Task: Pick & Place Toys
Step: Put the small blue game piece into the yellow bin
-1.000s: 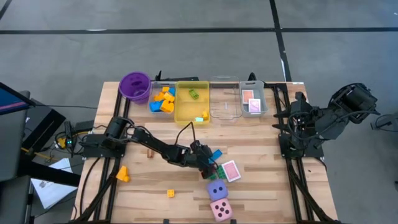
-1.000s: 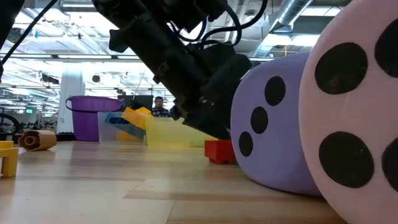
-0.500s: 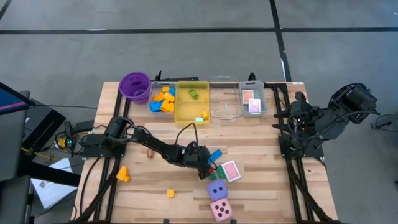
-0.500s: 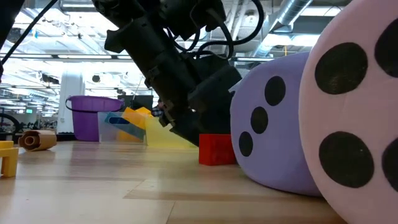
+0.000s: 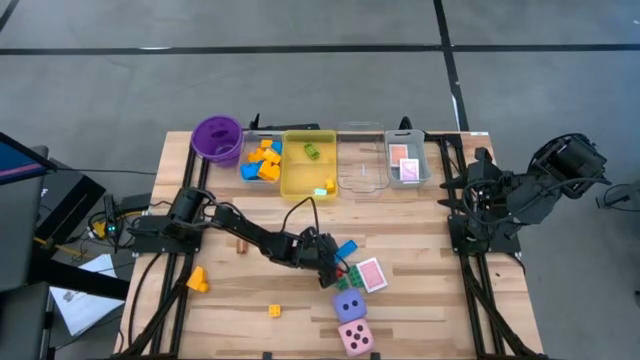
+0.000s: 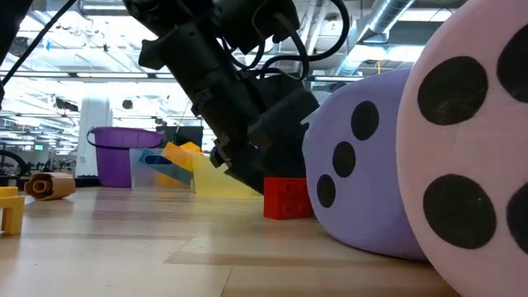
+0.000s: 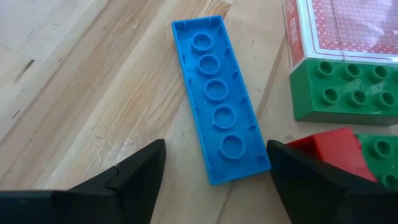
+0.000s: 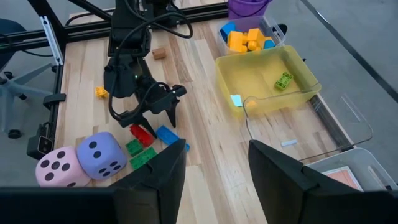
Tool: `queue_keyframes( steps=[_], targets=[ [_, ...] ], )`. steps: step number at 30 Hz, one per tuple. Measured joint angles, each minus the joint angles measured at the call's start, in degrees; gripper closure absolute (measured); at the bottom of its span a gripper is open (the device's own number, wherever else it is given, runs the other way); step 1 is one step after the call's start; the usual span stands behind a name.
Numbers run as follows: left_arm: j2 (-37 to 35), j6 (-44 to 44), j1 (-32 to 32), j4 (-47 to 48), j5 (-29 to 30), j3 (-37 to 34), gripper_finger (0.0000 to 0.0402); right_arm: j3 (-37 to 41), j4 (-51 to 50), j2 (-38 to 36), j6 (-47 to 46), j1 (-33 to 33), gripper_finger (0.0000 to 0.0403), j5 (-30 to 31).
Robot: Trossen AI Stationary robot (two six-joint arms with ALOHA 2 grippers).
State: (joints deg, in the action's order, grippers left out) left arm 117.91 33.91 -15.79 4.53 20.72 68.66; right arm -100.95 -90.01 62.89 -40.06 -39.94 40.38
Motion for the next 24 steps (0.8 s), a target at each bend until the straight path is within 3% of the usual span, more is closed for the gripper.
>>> queue_keyframes(
  steps=[14, 19, 24],
  targets=[
    [-0.04, 0.17, 0.74, -1.24, -1.52, -0.02, 0.0275, -0.02, 0.00, 0.00, -0.01, -0.02, 0.0235, 1.62],
    [-0.95, 0.02, 2.70, -4.86, -1.09, -0.20, 0.0279, -0.02, -0.01, 0.00, 0.01, -0.02, 0.0235, 2.36],
    [-5.70, -2.09, 6.36, -10.67, 4.09, -0.09, 0.0270, -0.04, 0.01, 0.13, 0.06, -0.02, 0.0235, 3.28]
  ],
)
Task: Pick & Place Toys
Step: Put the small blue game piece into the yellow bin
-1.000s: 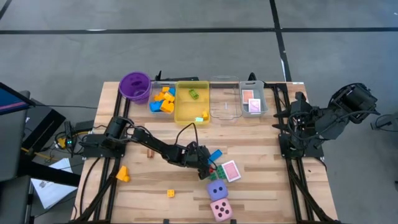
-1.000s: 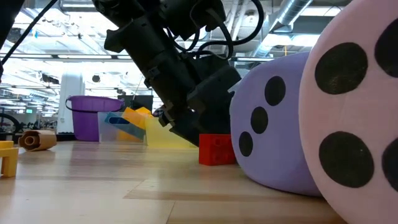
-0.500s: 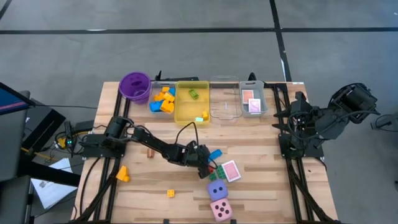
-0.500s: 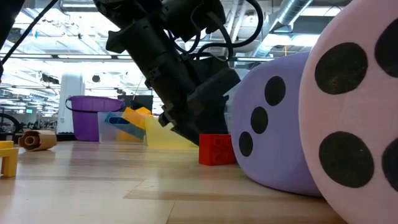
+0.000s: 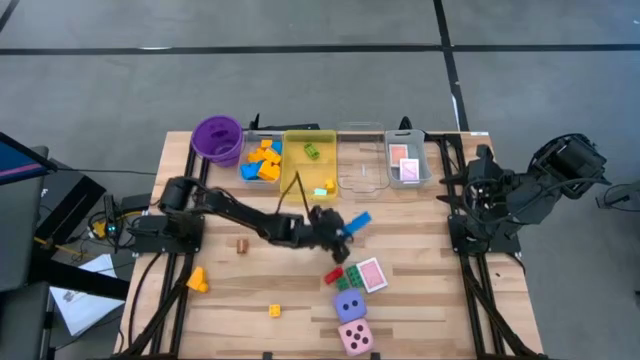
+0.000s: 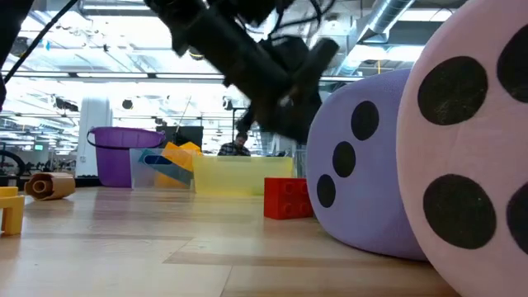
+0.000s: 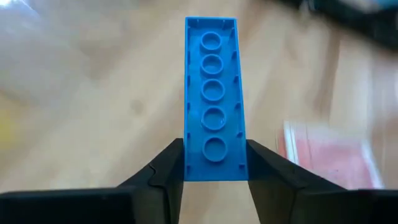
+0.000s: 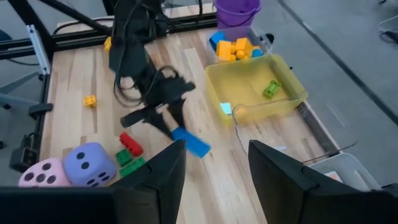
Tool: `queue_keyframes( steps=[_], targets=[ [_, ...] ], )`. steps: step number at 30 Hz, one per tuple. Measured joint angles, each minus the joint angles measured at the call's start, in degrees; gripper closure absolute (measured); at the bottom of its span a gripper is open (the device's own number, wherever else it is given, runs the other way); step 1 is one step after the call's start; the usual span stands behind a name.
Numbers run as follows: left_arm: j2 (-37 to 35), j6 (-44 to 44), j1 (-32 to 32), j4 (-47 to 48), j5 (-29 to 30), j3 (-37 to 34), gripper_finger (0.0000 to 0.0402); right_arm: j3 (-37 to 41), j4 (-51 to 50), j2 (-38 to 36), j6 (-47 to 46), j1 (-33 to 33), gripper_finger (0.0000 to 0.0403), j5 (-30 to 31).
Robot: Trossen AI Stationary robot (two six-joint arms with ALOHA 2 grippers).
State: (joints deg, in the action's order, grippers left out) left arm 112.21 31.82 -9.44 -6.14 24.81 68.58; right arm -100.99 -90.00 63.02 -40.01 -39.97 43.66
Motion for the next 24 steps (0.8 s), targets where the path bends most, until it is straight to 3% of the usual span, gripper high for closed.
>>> queue_keyframes(
  steps=[11, 18, 24],
  targets=[
    [-16.95, -0.25, 9.53, 2.32, 20.21, 0.03, 0.0273, 0.00, 0.04, -0.02, -0.02, 0.00, 0.0235, 5.50],
    [-23.92, -0.24, 16.18, 7.57, 21.17, 0.02, 0.0271, 0.00, 0.18, 0.04, -0.04, -0.02, 0.0235, 6.19],
    [-25.05, -0.05, 18.75, 11.72, 19.26, 0.02, 0.0266, 0.00, 0.63, 0.09, -1.27, -0.02, 0.0235, 6.38]
  ],
)
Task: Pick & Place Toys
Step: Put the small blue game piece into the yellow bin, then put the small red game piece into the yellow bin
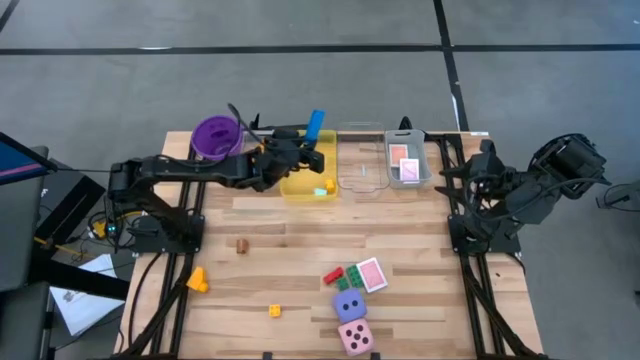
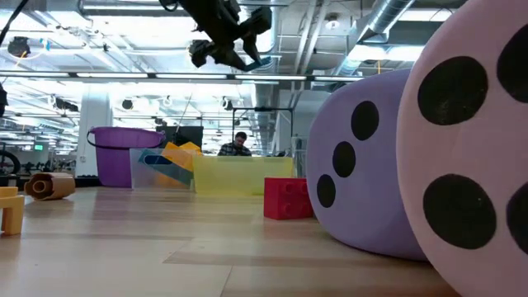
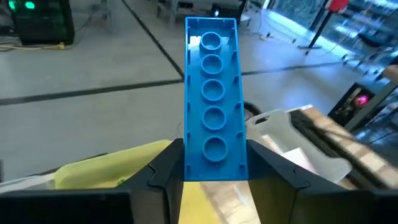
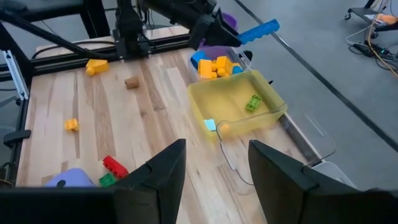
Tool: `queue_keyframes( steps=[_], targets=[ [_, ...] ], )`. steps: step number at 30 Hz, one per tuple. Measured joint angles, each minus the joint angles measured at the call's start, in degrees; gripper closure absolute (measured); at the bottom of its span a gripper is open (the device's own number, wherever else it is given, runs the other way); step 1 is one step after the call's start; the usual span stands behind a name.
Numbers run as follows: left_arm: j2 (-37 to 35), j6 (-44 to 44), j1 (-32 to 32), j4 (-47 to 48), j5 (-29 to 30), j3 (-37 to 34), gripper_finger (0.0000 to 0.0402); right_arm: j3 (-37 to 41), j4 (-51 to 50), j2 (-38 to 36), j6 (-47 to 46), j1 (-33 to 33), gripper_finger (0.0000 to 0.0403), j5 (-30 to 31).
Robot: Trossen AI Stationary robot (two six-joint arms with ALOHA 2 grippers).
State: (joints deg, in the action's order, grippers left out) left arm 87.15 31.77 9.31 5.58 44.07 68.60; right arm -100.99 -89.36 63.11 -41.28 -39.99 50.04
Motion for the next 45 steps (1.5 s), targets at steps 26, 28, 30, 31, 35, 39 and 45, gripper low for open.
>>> queue_keyframes(
  steps=[26, 28, 30, 31, 35, 39, 45],
  targets=[
    [0.55, 0.07, 0.13, 3.87, -22.94, -0.02, 0.0171, 0.00, -0.04, 0.00, -2.23, 0.02, 0.0235, 1.37],
    [0.55, 0.07, -0.53, 3.88, -28.98, -0.02, 0.0174, 0.01, -0.04, 0.00, -1.97, 0.02, 0.0235, 1.45],
    [0.55, 0.07, -1.66, 3.87, -33.82, -0.02, 0.0176, 0.00, -0.02, 0.00, -1.93, 0.02, 0.0235, 1.45],
    [0.55, 0.07, -2.51, 3.87, -35.62, -0.02, 0.0176, 0.02, -0.02, 0.00, -1.81, 0.02, 0.0235, 1.45],
    [0.71, -2.07, -7.13, 3.89, -38.27, -0.01, 0.0172, 0.02, -0.03, 0.00, -1.81, 0.02, 0.0235, 1.45],
    [2.05, -6.05, -12.71, 6.15, -38.40, 0.06, 0.0164, 0.02, 0.05, -0.02, -1.81, 0.02, 0.0235, 1.49],
    [7.72, -5.94, -19.48, 6.08, -37.83, 0.00, 0.0146, 0.02, 1.79, 0.56, -1.63, -0.02, 0.0235, 2.25]
  ],
)
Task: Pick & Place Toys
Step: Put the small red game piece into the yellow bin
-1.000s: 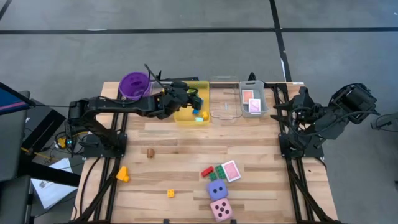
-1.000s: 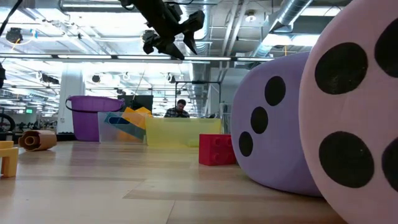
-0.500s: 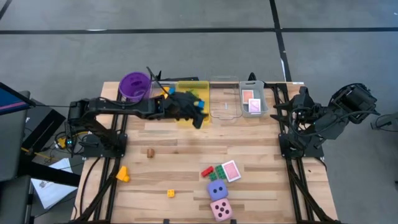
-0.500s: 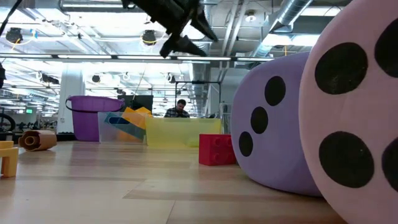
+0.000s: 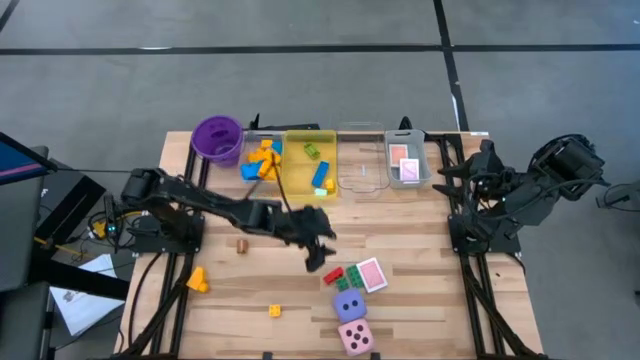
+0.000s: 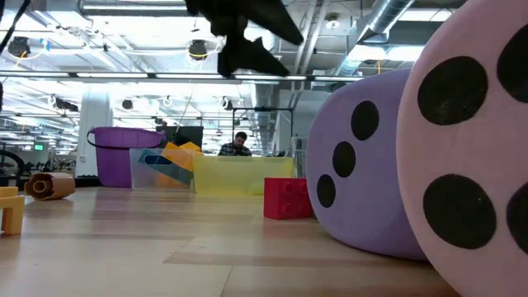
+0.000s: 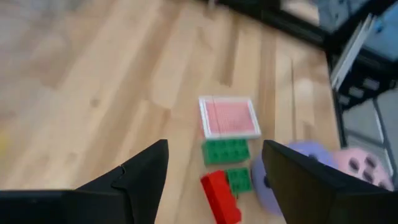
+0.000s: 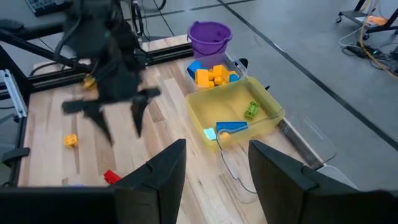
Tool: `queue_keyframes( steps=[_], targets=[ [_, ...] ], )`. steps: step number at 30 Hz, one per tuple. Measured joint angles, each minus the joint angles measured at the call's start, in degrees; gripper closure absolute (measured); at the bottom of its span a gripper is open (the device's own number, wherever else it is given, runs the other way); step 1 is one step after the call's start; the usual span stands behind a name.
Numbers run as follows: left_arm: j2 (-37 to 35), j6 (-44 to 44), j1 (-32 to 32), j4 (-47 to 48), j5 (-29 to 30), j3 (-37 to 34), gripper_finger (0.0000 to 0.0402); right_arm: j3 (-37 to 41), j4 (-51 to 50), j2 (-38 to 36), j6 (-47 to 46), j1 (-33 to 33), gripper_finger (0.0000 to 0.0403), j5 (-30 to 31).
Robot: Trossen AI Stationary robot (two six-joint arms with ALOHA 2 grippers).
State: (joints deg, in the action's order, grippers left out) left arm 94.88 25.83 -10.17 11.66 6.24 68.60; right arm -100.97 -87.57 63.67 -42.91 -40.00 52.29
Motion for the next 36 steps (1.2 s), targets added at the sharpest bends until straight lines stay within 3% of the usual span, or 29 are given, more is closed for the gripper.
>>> queue_keyframes(
  steps=[13, 25, 36],
  targets=[
    [14.32, 15.67, -7.47, -12.20, 2.10, 0.06, 0.0111, 0.04, -0.26, 3.30, 0.71, -0.01, 0.0235, 0.29],
    [14.40, 16.51, -8.15, -2.96, 3.96, 0.02, 0.0107, 0.04, -0.26, 5.94, 0.94, 1.19, 0.0235, 0.44],
    [14.40, 16.50, -9.43, -3.08, 3.71, 0.02, 0.0107, 0.02, -0.23, 6.86, 1.37, 4.63, 0.0235, 0.16]
  ],
)
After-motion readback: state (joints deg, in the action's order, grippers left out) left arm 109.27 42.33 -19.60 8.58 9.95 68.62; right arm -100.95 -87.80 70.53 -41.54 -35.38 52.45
